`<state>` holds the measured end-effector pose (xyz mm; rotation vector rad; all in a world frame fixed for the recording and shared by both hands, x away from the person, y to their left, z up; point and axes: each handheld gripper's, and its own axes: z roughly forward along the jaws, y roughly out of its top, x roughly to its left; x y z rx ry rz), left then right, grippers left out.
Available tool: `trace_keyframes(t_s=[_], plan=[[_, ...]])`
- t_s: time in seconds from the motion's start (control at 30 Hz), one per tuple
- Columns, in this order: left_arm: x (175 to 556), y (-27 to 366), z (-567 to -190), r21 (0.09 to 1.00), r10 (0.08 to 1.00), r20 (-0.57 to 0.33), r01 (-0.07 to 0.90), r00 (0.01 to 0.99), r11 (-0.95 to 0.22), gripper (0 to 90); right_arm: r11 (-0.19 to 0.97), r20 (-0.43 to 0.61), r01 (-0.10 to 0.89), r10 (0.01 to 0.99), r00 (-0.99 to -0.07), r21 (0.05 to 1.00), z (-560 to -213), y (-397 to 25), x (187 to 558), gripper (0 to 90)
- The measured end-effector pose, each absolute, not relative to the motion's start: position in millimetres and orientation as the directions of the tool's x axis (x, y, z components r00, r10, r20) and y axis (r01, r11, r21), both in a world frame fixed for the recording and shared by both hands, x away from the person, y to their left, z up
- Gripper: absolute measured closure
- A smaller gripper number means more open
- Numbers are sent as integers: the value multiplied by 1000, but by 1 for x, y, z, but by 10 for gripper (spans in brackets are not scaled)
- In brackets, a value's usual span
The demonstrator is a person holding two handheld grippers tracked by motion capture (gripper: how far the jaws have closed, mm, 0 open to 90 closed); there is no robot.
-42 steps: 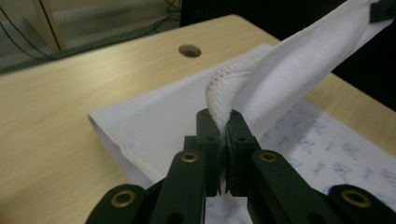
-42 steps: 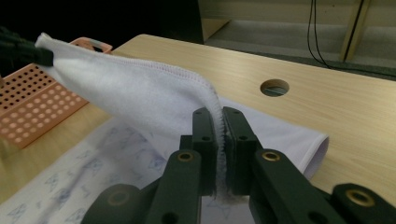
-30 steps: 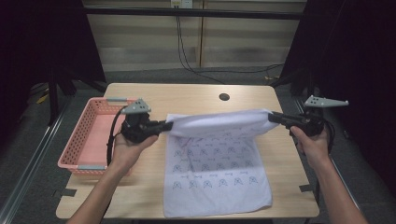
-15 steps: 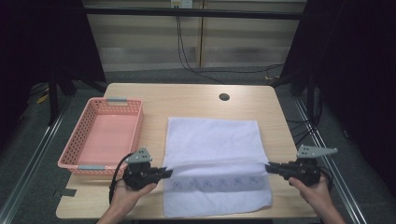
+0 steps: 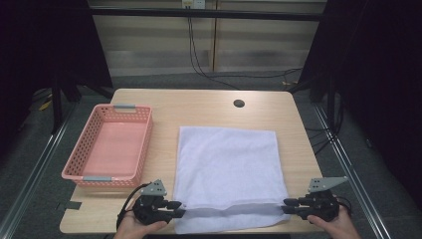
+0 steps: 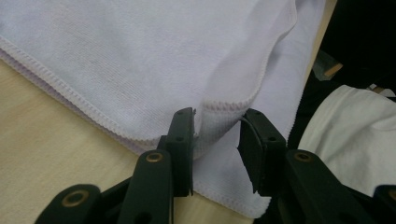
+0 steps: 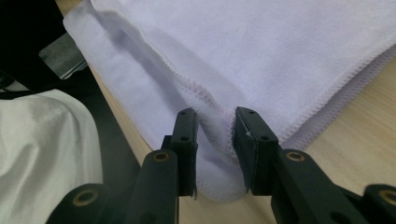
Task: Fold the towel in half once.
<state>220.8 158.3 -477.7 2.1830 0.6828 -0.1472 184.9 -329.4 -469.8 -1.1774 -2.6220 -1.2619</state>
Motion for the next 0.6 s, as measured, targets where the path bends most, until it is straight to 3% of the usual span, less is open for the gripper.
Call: trace_keyframes(t_s=[0.13, 0.27, 0.37, 0.6], plan=[[214, 162, -473, 705, 370, -363, 512, 855, -490, 597, 375, 320, 626, 616, -719, 684, -466, -334, 179, 675], [210, 168, -467, 721, 390, -356, 515, 849, -463, 571, 330, 312, 622, 644, -698, 710, -466, -337, 175, 651], [222, 166, -468, 713, 404, -358, 526, 842, -463, 608, 322, 289, 611, 663, -691, 724, -466, -330, 185, 602], [276, 155, -470, 707, 494, -356, 574, 793, -412, 729, 306, 259, 582, 676, -690, 753, -463, -314, 223, 604]])
